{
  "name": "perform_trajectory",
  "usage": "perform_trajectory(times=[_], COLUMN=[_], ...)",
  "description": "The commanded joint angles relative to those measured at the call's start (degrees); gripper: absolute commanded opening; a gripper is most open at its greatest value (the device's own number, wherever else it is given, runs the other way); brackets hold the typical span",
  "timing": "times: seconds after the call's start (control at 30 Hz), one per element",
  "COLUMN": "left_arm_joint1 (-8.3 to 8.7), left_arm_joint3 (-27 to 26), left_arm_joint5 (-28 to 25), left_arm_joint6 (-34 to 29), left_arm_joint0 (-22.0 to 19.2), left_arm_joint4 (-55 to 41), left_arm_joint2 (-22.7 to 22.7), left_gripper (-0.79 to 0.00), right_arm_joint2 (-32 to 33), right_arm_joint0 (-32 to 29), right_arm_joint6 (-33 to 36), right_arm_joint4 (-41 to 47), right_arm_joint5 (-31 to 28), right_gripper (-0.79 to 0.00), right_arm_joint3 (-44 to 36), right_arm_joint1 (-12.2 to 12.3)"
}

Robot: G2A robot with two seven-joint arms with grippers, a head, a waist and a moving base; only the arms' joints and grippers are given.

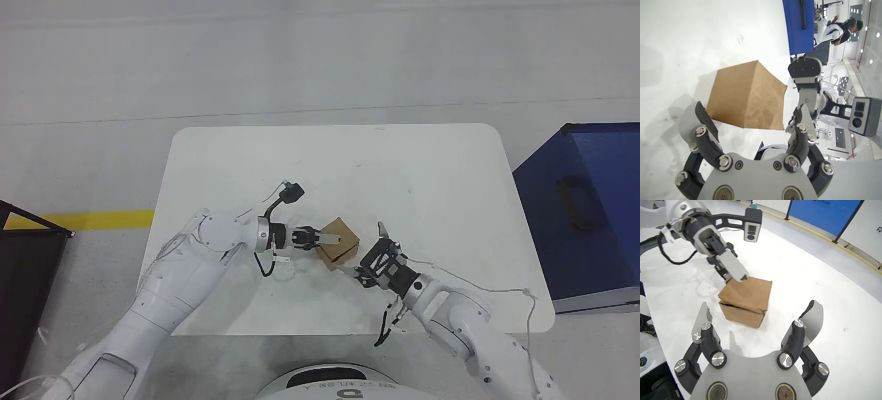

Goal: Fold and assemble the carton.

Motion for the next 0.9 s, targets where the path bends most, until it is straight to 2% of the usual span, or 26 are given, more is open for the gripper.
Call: perform_trajectory(times=[0.0,0.43,0.67,0.87], left_arm_joint1=[-0.19,-1.88,-1.86,-1.77], left_arm_joint3=[-0.11,1.24,3.56,4.17], left_arm_joint5=[0.06,-0.08,-0.46,-0.10], left_arm_joint6=[-1.02,-3.68,-1.99,-0.58], left_arm_joint0=[-0.11,-2.88,-4.00,-4.49], left_arm_joint4=[-0.99,-6.60,-5.43,-2.42], left_arm_joint2=[0.85,5.43,4.82,4.87], left_gripper=[0.000,0.000,0.000,0.000], right_arm_joint2=[1.71,6.63,7.51,7.37], right_arm_joint0=[-2.22,-9.69,-9.28,-8.79], right_arm_joint6=[-0.14,-3.51,-2.59,-2.44], right_arm_joint4=[0.05,3.51,8.25,12.74], right_arm_joint5=[0.66,2.69,1.72,0.07], right_gripper=[0.000,0.000,-0.003,-0.049], right_arm_joint3=[-0.99,-1.92,0.11,1.11], right_arm_joint1=[0.27,0.65,0.43,0.15])
